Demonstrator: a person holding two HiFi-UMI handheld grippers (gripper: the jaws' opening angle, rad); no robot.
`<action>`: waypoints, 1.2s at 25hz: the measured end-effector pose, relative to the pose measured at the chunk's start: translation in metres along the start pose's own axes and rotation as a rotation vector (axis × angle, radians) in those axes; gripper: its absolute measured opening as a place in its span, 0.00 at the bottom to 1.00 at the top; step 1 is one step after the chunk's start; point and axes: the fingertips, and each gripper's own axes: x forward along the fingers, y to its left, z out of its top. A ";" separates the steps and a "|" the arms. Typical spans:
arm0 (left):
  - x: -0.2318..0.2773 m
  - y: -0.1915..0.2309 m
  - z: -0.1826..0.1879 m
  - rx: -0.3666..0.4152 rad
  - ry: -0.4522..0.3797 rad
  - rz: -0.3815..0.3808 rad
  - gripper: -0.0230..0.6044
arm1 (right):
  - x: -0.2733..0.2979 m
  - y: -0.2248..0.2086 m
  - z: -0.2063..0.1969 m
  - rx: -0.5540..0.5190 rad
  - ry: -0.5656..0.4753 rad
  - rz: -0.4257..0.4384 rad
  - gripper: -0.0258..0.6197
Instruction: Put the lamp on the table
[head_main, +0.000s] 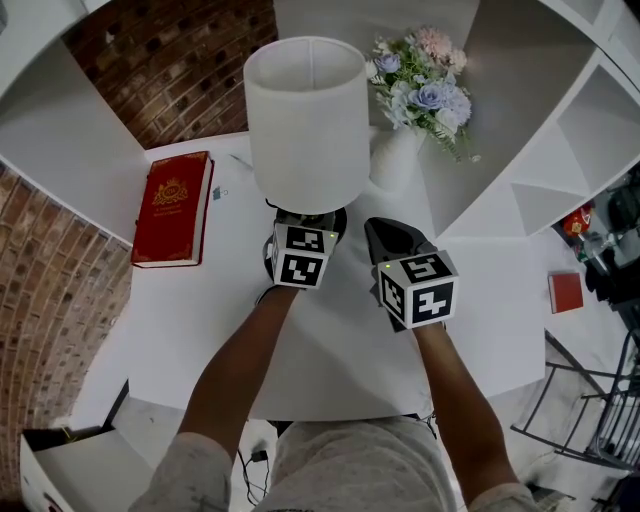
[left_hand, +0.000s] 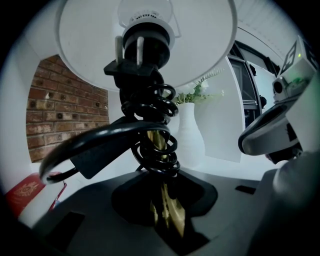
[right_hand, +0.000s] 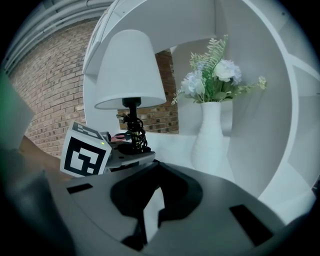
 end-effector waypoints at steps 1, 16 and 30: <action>0.000 0.000 0.000 -0.004 0.001 0.001 0.20 | 0.000 0.000 0.000 0.001 0.001 0.001 0.05; -0.008 -0.001 -0.007 -0.025 0.055 -0.025 0.27 | -0.009 0.007 0.002 0.017 0.005 -0.009 0.05; -0.048 -0.003 -0.013 -0.027 0.092 -0.071 0.27 | -0.026 0.034 0.016 0.049 -0.009 -0.037 0.05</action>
